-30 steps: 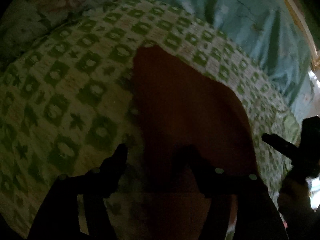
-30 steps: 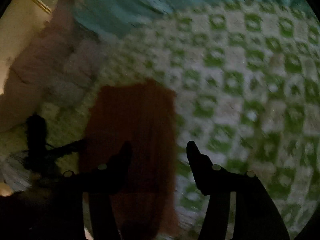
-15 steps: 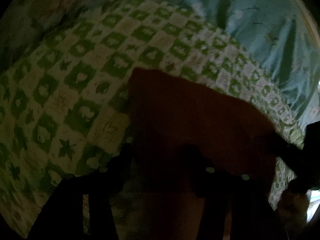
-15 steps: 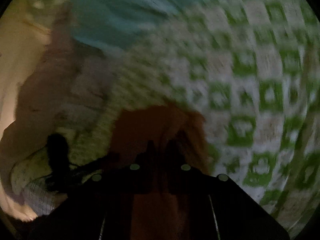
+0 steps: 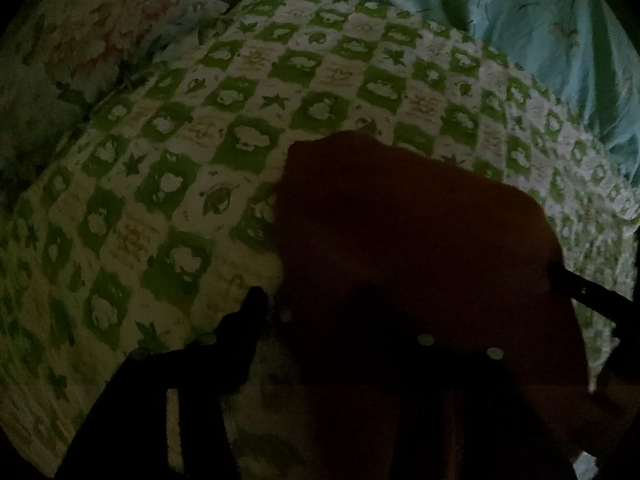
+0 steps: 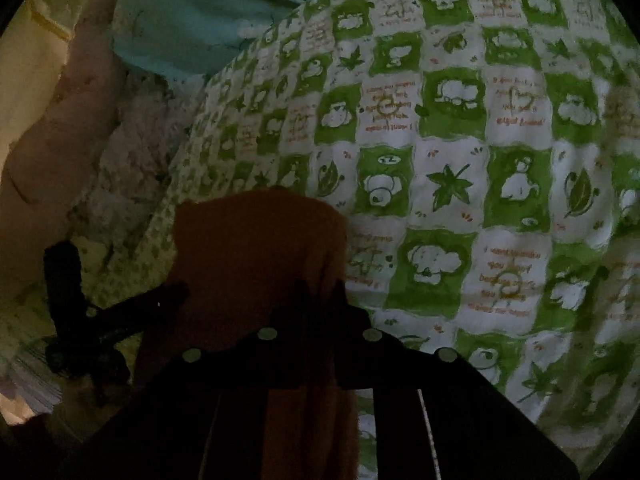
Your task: Fold small clothes
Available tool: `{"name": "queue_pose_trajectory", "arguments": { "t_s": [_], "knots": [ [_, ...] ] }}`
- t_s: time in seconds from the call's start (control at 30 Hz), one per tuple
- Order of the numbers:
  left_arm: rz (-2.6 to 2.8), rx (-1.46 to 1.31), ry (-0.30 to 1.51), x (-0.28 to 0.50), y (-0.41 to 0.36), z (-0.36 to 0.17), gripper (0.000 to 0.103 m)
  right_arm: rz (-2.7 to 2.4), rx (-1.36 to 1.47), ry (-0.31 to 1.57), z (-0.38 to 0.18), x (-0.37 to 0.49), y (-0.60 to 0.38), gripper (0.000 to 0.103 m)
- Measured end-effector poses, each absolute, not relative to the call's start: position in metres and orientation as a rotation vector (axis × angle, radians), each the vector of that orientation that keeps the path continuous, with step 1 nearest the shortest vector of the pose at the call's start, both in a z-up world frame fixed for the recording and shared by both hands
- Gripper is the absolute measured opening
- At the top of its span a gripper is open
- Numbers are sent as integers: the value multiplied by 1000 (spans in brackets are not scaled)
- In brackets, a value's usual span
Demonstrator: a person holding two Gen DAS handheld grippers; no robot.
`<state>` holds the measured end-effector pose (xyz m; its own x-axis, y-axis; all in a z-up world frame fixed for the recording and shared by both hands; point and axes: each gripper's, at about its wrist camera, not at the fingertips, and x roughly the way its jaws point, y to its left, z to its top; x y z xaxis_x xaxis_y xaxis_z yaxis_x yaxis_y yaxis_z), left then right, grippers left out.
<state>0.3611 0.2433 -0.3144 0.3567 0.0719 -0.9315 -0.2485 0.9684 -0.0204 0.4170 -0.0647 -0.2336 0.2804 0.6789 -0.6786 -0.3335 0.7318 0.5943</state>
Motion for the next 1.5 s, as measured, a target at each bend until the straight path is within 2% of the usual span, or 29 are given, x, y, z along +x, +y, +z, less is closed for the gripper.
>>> {"name": "queue_pose_trajectory", "arguments": {
  "t_s": [0.03, 0.07, 0.1, 0.37, 0.63, 0.83, 0.87, 0.9, 1.0, 1.1, 1.23, 1.33, 1.37, 1.43, 1.5],
  "knots": [
    [210, -162, 1193, 362, 242, -313, 56, 687, 360, 1096, -232, 418, -60, 16],
    [214, -161, 1196, 365, 242, -312, 56, 677, 357, 1102, -232, 416, -65, 27],
    [216, -163, 1197, 364, 241, -308, 55, 648, 363, 1115, -228, 414, -69, 32],
    [148, -233, 1193, 310, 238, -275, 53, 661, 446, 1062, -192, 368, -119, 32],
    [36, -319, 1249, 243, 226, -267, 55, 681, 498, 1111, -204, 309, -140, 43],
    [12, -386, 1294, 218, 223, -287, 55, 716, 453, 1156, -223, 274, -141, 41],
    [15, -393, 1299, 219, 223, -290, 56, 714, 432, 1160, -225, 273, -139, 21],
    [20, -396, 1302, 219, 224, -292, 57, 711, 418, 1177, -228, 274, -136, 5],
    [20, -393, 1300, 220, 224, -292, 57, 721, 477, 1133, -216, 277, -143, 4],
    [16, -364, 1306, 221, 219, -294, 57, 720, 415, 1112, -205, 279, -147, 4],
    [1, -368, 1324, 224, 213, -307, 58, 651, 242, 1199, -241, 275, -135, 4],
    [6, -396, 1334, 224, 212, -315, 58, 609, 297, 1241, -265, 277, -137, 5],
    [9, -390, 1331, 224, 212, -312, 58, 599, 316, 1247, -266, 277, -139, 7],
    [11, -376, 1322, 222, 212, -306, 58, 571, 329, 1258, -257, 279, -143, 21],
    [5, -373, 1310, 221, 214, -297, 56, 567, 348, 1238, -244, 277, -151, 23]
  ]
}}
